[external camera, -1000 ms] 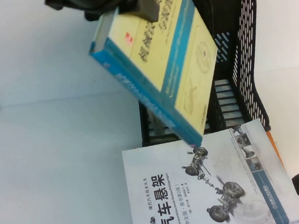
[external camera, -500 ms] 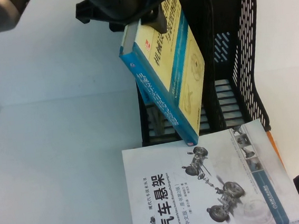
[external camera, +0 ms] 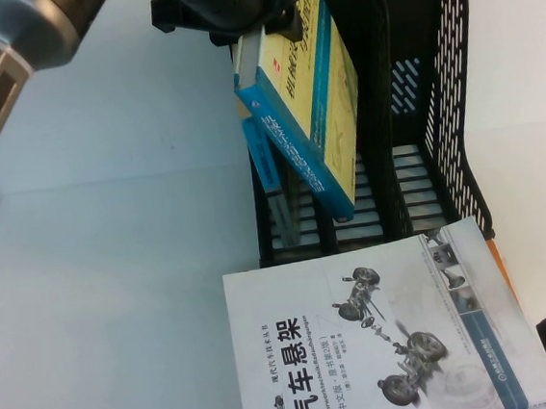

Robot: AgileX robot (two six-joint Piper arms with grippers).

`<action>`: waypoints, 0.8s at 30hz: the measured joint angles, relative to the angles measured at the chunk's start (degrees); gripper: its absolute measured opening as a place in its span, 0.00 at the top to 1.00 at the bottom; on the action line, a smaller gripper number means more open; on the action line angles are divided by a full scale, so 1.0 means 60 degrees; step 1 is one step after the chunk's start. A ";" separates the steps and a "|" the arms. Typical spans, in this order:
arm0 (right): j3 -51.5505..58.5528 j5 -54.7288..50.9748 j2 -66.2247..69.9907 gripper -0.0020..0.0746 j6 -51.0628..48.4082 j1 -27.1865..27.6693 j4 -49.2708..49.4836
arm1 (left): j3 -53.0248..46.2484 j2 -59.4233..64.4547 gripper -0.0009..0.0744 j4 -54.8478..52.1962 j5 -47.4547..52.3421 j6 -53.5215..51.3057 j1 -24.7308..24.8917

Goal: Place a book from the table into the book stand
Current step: Place the book on the book shelf

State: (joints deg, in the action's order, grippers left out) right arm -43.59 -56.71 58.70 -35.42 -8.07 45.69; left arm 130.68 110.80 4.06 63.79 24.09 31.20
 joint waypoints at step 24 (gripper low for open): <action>0.0078 0.0023 0.0000 0.96 0.0000 0.0000 -0.0026 | 0.0000 0.0955 0.73 0.0372 -0.1034 -0.0189 -0.0381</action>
State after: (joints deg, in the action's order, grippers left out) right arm -43.12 -56.57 58.70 -35.42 -8.07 45.53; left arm 130.68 116.53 6.29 57.58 22.96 28.91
